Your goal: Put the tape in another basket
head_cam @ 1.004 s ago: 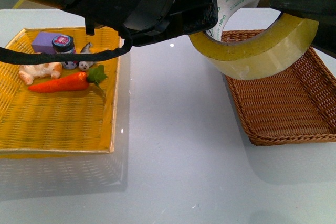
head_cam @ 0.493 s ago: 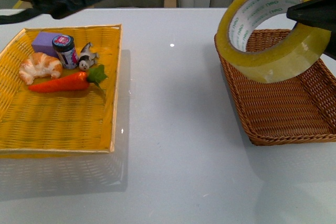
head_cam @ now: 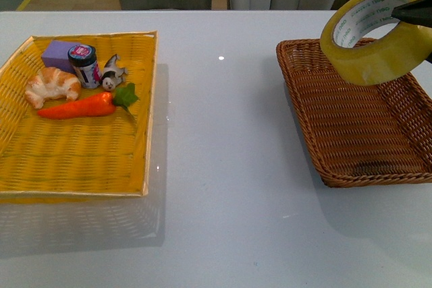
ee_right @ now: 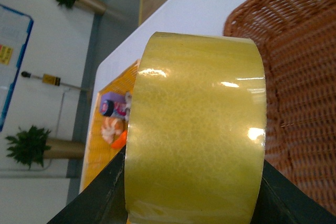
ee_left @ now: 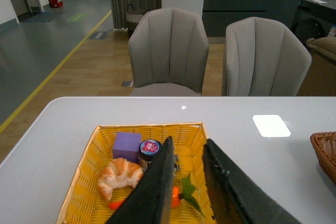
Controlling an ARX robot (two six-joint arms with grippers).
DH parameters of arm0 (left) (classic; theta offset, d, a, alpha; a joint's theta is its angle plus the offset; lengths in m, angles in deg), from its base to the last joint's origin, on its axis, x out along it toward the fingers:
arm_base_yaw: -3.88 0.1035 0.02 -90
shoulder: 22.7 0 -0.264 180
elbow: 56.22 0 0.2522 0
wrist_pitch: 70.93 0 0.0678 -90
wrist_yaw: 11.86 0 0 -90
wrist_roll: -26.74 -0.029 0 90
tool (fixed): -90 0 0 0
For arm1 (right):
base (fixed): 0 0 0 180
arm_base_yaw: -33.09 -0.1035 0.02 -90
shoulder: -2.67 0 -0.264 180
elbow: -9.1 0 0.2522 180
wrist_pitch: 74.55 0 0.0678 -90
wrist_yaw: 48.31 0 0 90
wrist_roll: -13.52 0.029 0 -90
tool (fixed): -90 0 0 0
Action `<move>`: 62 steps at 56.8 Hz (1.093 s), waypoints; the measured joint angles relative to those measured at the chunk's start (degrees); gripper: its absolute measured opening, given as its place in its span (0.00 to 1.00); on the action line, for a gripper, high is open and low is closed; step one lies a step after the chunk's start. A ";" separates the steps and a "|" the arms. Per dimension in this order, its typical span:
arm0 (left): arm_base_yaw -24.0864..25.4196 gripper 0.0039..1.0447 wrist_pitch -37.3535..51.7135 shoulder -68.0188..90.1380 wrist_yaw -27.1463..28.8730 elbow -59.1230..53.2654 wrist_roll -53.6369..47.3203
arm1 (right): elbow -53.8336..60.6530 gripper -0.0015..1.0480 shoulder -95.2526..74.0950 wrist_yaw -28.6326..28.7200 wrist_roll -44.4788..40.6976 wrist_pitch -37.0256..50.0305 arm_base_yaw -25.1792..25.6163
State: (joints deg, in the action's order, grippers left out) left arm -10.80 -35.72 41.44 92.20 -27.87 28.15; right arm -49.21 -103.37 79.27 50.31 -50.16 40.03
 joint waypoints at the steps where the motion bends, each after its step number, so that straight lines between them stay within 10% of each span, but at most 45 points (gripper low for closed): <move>1: 0.44 0.11 -0.17 -0.83 -0.55 -0.59 -0.15 | -0.72 0.45 -1.05 -0.68 0.39 0.00 0.02; 51: 14.43 0.01 -18.95 -33.64 -13.99 -13.77 -0.81 | -20.65 0.45 -27.32 -16.00 8.09 -3.93 -3.65; 62: 14.43 0.01 -24.44 -39.45 -13.99 -13.79 -0.81 | -18.47 0.74 -27.28 -17.20 6.34 -4.02 -2.16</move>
State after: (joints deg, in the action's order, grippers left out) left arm 3.63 -60.16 1.99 78.22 -41.67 27.34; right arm -67.68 -130.65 62.07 56.65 -54.18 37.86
